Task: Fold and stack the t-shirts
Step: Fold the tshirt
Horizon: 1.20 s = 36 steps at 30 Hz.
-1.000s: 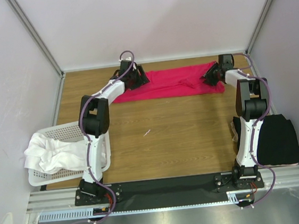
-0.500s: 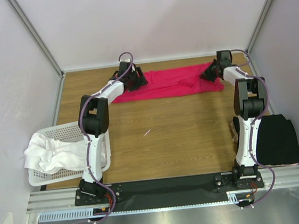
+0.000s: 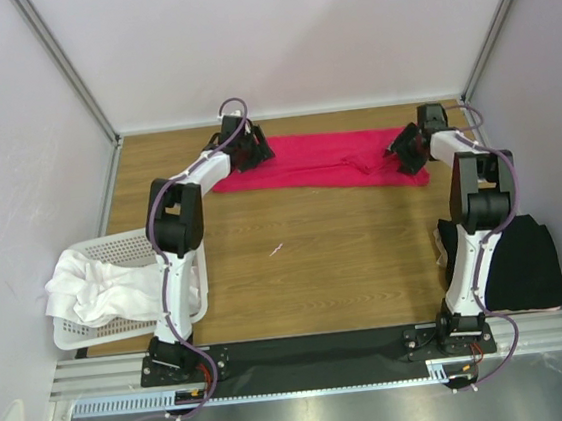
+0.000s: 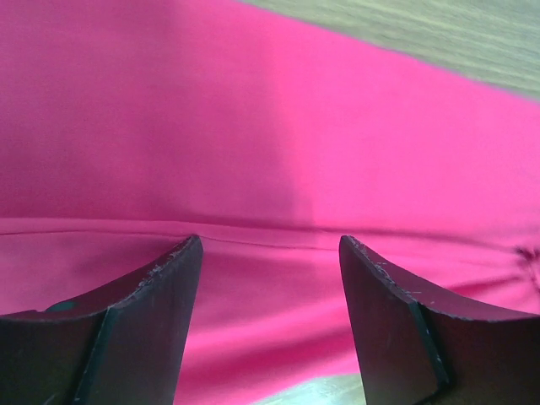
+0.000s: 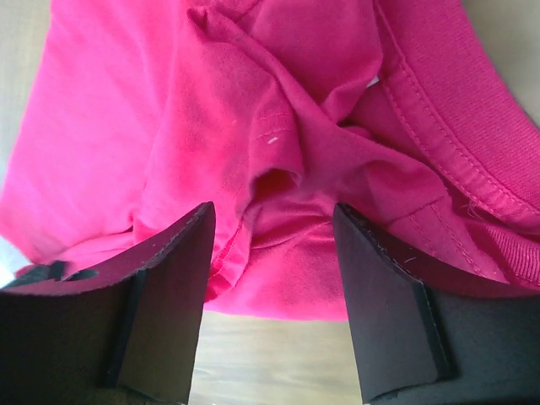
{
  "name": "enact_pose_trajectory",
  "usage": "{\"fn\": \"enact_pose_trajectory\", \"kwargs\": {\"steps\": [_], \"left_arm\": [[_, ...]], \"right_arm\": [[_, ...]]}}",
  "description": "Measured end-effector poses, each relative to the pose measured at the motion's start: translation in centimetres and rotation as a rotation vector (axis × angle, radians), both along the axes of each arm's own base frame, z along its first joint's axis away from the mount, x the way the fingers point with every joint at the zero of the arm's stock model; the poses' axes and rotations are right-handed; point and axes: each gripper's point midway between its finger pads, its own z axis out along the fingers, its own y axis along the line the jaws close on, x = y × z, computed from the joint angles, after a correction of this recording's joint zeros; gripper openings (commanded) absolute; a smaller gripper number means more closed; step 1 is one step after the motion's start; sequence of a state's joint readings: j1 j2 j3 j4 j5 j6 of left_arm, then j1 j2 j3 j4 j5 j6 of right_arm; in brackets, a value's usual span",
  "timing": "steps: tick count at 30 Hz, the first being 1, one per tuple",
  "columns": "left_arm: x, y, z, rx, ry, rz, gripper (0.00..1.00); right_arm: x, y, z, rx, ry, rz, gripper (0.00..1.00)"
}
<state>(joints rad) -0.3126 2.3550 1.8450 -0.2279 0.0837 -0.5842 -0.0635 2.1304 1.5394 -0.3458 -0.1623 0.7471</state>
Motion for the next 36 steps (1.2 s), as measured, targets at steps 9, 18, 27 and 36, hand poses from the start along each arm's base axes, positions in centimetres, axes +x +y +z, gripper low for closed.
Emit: {"fn": "enact_pose_trajectory", "kwargs": {"steps": [9, 18, 27, 36], "left_arm": [[0.5, 2.1, -0.4, 0.044, 0.001, 0.065, 0.72], [-0.9, 3.7, -0.7, 0.078, 0.034, 0.142, 0.71], [-6.3, 5.9, -1.1, 0.122, 0.153, 0.198, 0.66], [-13.0, 8.9, -1.7, 0.211, 0.244, 0.212, 0.67]], "right_arm": [[-2.9, -2.8, -0.3, -0.055, 0.017, 0.002, 0.65], [-2.9, -2.6, -0.2, -0.068, 0.003, 0.047, 0.65], [-3.2, -2.6, -0.3, -0.067, -0.008, 0.05, 0.65], [-7.6, -2.3, -0.5, -0.06, 0.027, 0.042, 0.66]]}}
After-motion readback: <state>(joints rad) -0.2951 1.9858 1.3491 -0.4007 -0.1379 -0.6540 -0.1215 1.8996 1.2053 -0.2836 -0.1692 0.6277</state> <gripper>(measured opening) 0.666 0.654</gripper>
